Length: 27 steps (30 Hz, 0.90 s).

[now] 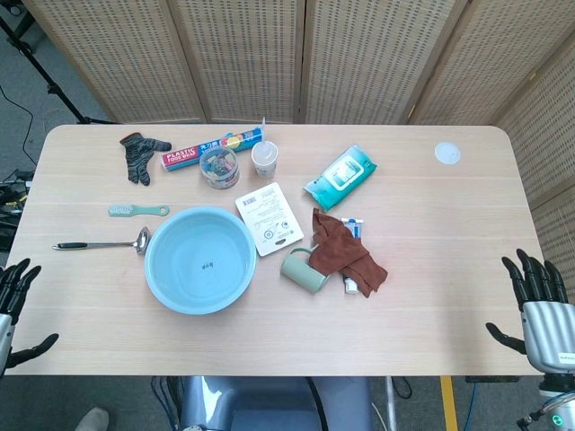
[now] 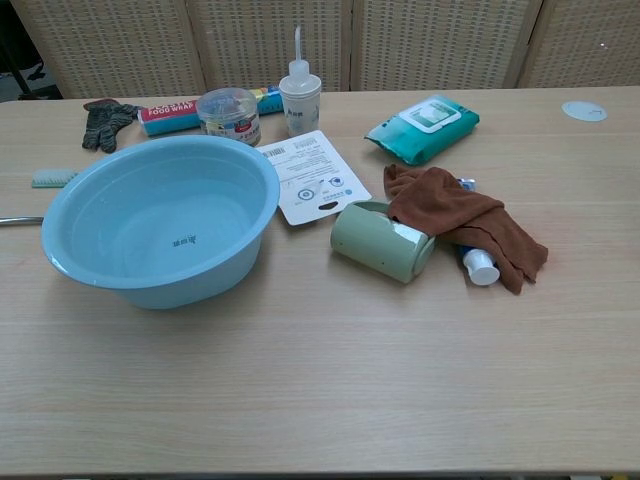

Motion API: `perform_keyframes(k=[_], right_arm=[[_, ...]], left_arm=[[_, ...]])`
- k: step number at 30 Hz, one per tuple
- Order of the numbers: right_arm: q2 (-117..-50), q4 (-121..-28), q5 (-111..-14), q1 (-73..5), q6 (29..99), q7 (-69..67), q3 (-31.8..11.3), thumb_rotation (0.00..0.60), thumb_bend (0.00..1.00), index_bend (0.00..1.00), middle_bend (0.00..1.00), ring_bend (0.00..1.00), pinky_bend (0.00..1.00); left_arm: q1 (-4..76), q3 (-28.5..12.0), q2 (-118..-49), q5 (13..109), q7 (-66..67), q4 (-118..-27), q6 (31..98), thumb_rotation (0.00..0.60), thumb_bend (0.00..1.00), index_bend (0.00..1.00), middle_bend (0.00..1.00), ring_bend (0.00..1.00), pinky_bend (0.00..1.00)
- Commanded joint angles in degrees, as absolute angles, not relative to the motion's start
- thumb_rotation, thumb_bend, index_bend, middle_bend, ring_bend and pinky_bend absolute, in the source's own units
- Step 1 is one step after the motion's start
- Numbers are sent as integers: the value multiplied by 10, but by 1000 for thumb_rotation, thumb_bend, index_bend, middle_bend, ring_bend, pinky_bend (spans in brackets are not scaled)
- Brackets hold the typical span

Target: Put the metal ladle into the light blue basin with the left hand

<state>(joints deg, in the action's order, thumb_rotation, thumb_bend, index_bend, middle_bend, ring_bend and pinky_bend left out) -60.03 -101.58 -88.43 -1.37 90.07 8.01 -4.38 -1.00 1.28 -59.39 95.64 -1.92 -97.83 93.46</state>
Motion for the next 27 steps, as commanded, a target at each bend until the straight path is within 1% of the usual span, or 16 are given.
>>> perform_keyframes(k=[1, 2, 4, 6, 8, 11, 15, 18, 22, 24, 26, 27], right_arm=[[-597, -1017, -885, -12, 903, 74, -43, 600, 0, 0, 0, 0, 0], [-595, -1018, -884, -12, 902, 71, -43, 600, 0, 0, 0, 0, 0], [-593, -1020, -882, -12, 900, 65, -44, 600, 0, 0, 0, 0, 0], [-591, -1021, -880, -13, 898, 60, -44, 600, 0, 0, 0, 0, 0], [-589, -1021, -879, -13, 896, 56, -44, 600, 0, 0, 0, 0, 0], [-587, -1022, -874, -14, 893, 51, -46, 600, 0, 0, 0, 0, 0], [-590, -1021, -868, -16, 886, 55, -45, 600, 0, 0, 0, 0, 0], [-592, -1021, -865, -17, 881, 58, -44, 600, 0, 0, 0, 0, 0], [-599, -1016, -862, -22, 867, 71, -40, 600, 0, 0, 0, 0, 0], [-606, -1012, -853, -25, 860, 82, -41, 600, 0, 0, 0, 0, 0], [-611, -1010, -846, -26, 858, 91, -43, 600, 0, 0, 0, 0, 0], [-612, -1009, -844, -27, 858, 93, -44, 600, 0, 0, 0, 0, 0]], left_arm=[[0, 3, -605, 955, -47, -957, 932, 600, 125, 0, 676, 614, 576], [5, -1, -610, 953, -56, -948, 930, 600, 116, 0, 739, 694, 705], [16, -7, -617, 950, -76, -931, 920, 600, 93, 0, 819, 784, 825], [28, -10, -617, 941, -91, -919, 898, 600, 77, 0, 876, 844, 887], [50, -18, -613, 919, -99, -908, 856, 600, 72, 0, 912, 883, 930], [93, -41, -610, 858, -109, -884, 768, 600, 72, 0, 928, 896, 939], [137, -64, -623, 811, -135, -840, 691, 600, 83, 17, 933, 898, 940], [152, -68, -633, 803, -137, -815, 670, 600, 107, 91, 933, 898, 940], [185, -73, -657, 780, -130, -772, 613, 600, 137, 225, 933, 898, 940], [210, -78, -680, 760, -121, -726, 568, 600, 157, 269, 933, 898, 940], [226, -78, -706, 747, -116, -678, 539, 600, 170, 316, 933, 898, 940], [232, -77, -717, 741, -115, -658, 526, 600, 173, 324, 933, 898, 940]])
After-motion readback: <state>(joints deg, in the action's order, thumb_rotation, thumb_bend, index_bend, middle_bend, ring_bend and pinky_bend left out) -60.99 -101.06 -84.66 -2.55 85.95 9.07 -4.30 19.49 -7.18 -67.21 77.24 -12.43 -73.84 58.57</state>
